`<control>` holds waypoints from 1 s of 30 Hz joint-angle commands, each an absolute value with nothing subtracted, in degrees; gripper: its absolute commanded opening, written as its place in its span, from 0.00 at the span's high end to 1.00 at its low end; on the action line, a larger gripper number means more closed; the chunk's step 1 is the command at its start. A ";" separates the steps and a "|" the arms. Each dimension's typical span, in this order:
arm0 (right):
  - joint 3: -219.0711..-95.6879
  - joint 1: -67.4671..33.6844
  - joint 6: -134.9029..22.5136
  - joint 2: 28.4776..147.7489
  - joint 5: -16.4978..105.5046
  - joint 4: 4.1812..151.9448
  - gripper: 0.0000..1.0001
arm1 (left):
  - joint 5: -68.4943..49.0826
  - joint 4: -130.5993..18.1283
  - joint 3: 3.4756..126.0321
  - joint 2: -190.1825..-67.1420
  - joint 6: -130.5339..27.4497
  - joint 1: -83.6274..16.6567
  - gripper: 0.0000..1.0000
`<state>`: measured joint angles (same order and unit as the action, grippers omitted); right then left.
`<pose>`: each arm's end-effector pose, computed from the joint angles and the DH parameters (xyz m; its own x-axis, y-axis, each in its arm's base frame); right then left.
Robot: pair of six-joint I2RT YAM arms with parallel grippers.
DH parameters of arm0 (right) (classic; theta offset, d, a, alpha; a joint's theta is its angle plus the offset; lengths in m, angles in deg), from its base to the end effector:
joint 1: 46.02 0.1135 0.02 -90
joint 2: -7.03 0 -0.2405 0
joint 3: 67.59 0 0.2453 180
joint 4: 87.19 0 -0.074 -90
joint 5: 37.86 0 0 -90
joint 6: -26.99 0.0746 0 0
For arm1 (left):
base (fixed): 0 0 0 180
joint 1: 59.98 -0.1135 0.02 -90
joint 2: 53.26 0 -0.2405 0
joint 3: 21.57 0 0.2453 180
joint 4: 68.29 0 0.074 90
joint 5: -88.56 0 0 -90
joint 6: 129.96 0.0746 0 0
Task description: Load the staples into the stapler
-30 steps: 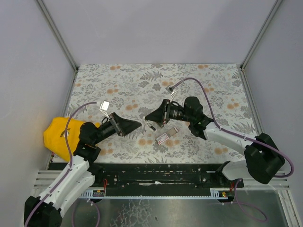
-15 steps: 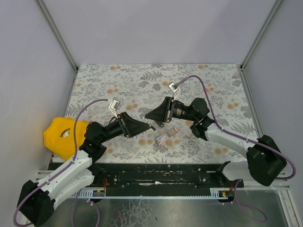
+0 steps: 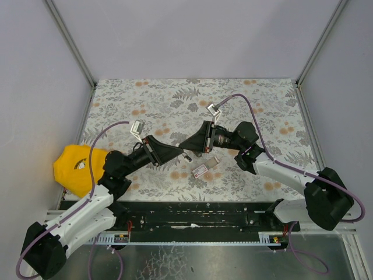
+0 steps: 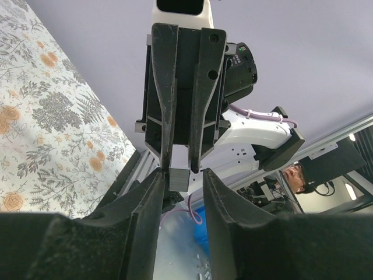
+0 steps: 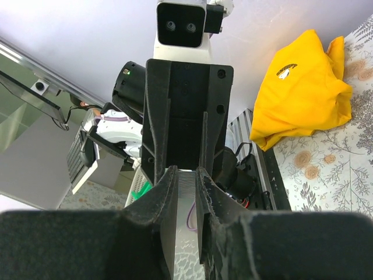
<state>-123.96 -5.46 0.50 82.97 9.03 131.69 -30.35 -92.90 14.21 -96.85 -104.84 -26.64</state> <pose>0.2054 0.2429 0.3071 -0.7514 0.2170 -0.6232 -0.6551 -0.1321 0.7439 0.1658 -0.1522 0.2863 -0.6832 -0.4993 -0.5329 0.5870 0.0586 -0.8075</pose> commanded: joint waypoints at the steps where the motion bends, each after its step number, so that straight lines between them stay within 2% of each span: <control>1: -124.46 -5.68 0.36 81.08 7.42 134.17 0.79 | -28.80 -96.45 16.29 -96.95 -105.02 -26.40 0.70; 8: -124.05 -5.70 0.09 81.00 8.01 133.97 0.79 | -28.09 -93.55 16.59 -96.64 -104.08 -26.40 0.84; 11: -123.57 -5.68 -1.29 80.28 8.95 132.52 0.75 | -28.01 -89.90 16.79 -96.28 -102.76 -26.39 0.88; 13: -123.20 -5.68 -3.12 79.26 10.23 130.33 0.63 | -27.99 -85.07 16.97 -95.80 -100.96 -26.36 0.90; 15: -123.12 -5.83 -6.80 77.24 12.96 124.34 0.46 | -27.39 -77.73 17.33 -94.98 -98.05 -26.31 0.91; 17: -122.84 -6.46 -10.85 74.73 16.95 118.85 0.33 | -25.56 -67.70 18.09 -94.56 -94.20 -26.26 0.91; 20: -122.95 -6.64 -18.16 70.44 27.50 106.32 0.17 | -20.49 -53.42 19.18 -95.93 -89.57 -25.60 0.93; 23: -123.12 -6.64 -25.81 67.39 36.93 96.21 0.10 | -14.05 -43.16 20.18 -101.40 -88.18 -23.43 0.93; 26: -122.48 -6.64 -32.96 65.57 42.43 90.17 0.01 | -7.80 -39.21 21.83 -108.14 -89.08 -18.94 0.93; 30: -122.51 -6.64 -38.67 64.67 43.17 84.94 0.01 | 0.24 -34.26 26.43 -115.98 -89.53 -13.51 0.93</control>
